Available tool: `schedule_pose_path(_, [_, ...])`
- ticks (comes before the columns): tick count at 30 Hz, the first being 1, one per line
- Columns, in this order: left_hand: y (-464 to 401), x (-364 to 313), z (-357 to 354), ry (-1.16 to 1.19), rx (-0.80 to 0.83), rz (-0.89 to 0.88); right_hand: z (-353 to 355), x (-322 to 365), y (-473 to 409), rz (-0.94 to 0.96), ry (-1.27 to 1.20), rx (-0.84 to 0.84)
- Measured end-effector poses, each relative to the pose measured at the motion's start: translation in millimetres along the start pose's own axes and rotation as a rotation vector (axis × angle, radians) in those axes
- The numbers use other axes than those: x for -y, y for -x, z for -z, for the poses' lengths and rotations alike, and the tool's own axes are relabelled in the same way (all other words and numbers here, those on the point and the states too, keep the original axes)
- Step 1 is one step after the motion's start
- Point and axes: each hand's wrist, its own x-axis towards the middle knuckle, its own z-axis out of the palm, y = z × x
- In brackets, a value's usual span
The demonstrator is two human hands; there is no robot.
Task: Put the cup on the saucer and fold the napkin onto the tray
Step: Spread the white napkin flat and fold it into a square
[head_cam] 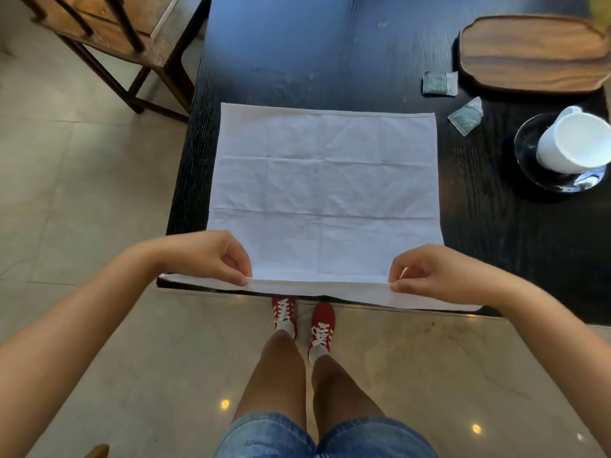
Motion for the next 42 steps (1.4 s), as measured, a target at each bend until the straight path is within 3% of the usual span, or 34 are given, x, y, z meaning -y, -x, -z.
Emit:
schedule_pose_path(2, [-4,-5,16,0.013,-0.094,-0.019,19,7,-6,-0.009,0.022,-0.032])
schedule_pose_path(5, [-18,-14,44,-0.051,-0.293,-0.055,45,14,-22,0.025,0.095,-0.225])
schedule_pose_path(10, [-43,-25,96,-0.259,-0.398,-0.023,83,20,-62,0.089,0.177,-0.495])
schedule_pose_path(19, [-96,-13,153,-0.504,-0.836,-0.095,131,-7,-148,0.007,0.256,-0.735])
schedule_pose_path(28, [-142,9,169,-0.475,-0.763,-0.101,155,-26,-195,0.026,0.409,-0.658])
schedule_pose_path(38, [-161,10,186,-0.235,-0.967,-0.158,165,-29,-214,0.017,0.366,-0.812])
schedule_pose_path(42, [-166,9,184,-0.250,-0.991,-0.147,164,-29,-221,-0.004,0.360,-0.846])
